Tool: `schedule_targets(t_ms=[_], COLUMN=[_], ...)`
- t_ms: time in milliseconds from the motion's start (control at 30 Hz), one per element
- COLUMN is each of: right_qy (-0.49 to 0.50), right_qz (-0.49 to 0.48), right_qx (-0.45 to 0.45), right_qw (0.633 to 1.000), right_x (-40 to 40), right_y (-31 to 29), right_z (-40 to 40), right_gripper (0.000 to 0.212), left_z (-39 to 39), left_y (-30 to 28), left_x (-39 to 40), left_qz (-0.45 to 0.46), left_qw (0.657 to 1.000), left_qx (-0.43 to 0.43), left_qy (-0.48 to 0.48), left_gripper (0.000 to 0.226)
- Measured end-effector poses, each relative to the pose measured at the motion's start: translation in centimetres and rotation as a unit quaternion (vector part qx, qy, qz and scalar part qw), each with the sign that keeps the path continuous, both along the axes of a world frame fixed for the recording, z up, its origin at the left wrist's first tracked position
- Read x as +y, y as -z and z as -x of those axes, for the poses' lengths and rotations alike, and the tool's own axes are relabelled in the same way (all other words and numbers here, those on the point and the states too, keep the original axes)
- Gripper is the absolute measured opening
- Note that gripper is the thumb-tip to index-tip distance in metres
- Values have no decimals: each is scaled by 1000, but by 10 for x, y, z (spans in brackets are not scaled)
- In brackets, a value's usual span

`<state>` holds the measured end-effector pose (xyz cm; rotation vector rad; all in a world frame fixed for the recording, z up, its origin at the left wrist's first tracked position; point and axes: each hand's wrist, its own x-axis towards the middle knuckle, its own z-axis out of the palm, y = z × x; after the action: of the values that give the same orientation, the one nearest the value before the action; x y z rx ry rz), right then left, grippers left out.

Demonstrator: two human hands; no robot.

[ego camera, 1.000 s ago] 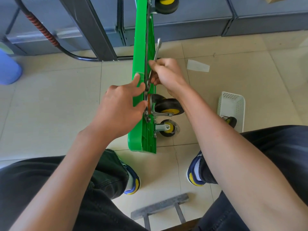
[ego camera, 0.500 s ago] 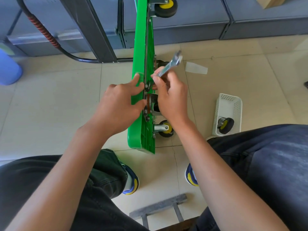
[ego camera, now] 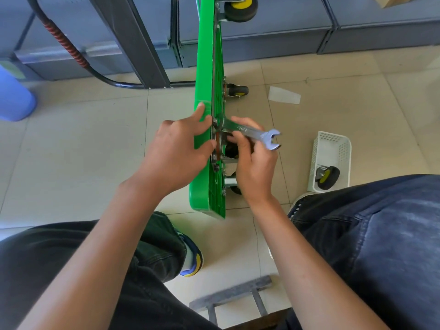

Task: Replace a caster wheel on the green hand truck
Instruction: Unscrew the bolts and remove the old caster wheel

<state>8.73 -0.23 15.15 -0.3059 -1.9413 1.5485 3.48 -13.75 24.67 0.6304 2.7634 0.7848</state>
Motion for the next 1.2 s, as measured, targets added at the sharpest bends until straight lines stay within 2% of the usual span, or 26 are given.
schedule_targets(t_ms=[133, 267, 367, 533, 667, 767, 967, 1200], right_qy=[42, 32, 14, -56, -99, -133, -150, -185], right_qz=[90, 156, 187, 271, 320, 338, 361, 364], right_qx=[-7, -42, -107, -248, -300, -324, -345, -382], right_qw=[995, 986, 976, 928, 893, 874, 853, 829], right_x=[10, 30, 45, 63, 65, 63, 62, 55], right_y=[-6, -15, -18, -16, -16, -13, -2, 1], right_z=[14, 39, 63, 91, 102, 107, 117, 124], right_gripper=[22, 27, 11, 16, 12, 8, 28, 36], left_z=[-2, -2, -2, -2, -3, -2, -1, 1], left_y=[0, -1, -1, -3, -4, -4, -4, -2], left_x=[1, 1, 1, 2, 4, 3, 4, 2], left_qz=[-5, -5, -2, -1, 6, 7, 1, -11], left_qw=[1000, 1000, 1000, 1000, 1000, 1000, 1000, 1000], left_qx=[-5, -2, -1, -1, -3, -3, 0, -7], left_qy=[-3, -1, -1, 1, -1, -2, -5, -10], left_gripper=[51, 50, 49, 49, 48, 49, 48, 47])
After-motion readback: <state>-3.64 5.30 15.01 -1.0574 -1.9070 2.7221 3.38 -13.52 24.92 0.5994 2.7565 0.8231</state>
